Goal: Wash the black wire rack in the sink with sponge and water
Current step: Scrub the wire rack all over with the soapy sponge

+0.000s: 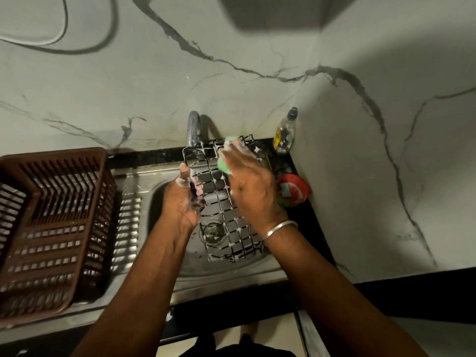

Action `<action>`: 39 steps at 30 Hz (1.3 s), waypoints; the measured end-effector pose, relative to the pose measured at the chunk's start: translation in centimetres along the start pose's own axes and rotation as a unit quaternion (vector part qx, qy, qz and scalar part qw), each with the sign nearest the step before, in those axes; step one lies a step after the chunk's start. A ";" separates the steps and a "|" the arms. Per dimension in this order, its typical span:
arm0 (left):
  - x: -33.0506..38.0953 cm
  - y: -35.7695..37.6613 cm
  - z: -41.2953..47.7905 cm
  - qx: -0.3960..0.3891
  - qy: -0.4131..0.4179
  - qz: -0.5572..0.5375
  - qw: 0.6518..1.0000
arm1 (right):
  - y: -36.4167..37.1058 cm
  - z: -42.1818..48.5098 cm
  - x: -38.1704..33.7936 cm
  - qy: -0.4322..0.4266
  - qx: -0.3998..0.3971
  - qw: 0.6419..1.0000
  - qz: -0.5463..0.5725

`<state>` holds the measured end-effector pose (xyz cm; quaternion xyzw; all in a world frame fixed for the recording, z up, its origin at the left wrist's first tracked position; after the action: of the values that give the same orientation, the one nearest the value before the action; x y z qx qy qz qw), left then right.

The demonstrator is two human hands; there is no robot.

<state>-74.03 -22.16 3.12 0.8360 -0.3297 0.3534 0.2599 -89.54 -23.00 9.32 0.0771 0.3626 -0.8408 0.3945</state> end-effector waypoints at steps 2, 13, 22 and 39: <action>0.0 0.1 0.2 0.001 -0.003 -0.009 1.000 | -0.1 0.2 0.5 0.075 0.025 0.997 -0.008; -0.9 0.0 1.2 -0.009 -0.007 0.002 1.000 | 0.6 1.0 -0.3 0.082 0.016 0.996 -0.011; 0.0 -0.7 2.7 0.014 -0.031 -0.017 0.999 | 0.0 -0.8 1.5 0.094 -0.012 0.995 -0.025; -0.8 1.6 1.8 -0.017 -0.020 -0.028 0.999 | 0.8 2.1 -1.7 0.069 0.004 0.998 0.008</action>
<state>-74.81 -24.11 1.73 0.8474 -0.3167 0.3238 0.2770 -87.51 -23.72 11.09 0.1392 0.3847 -0.8317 0.3754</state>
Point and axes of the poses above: each hand's wrist, its own z-axis towards the middle knuckle, its own y-axis out of the palm, x = y × z, the point moved 4 cm from there along z, towards the middle knuckle, and after that the axes turned 8 degrees about x, right-handed, at the moved point
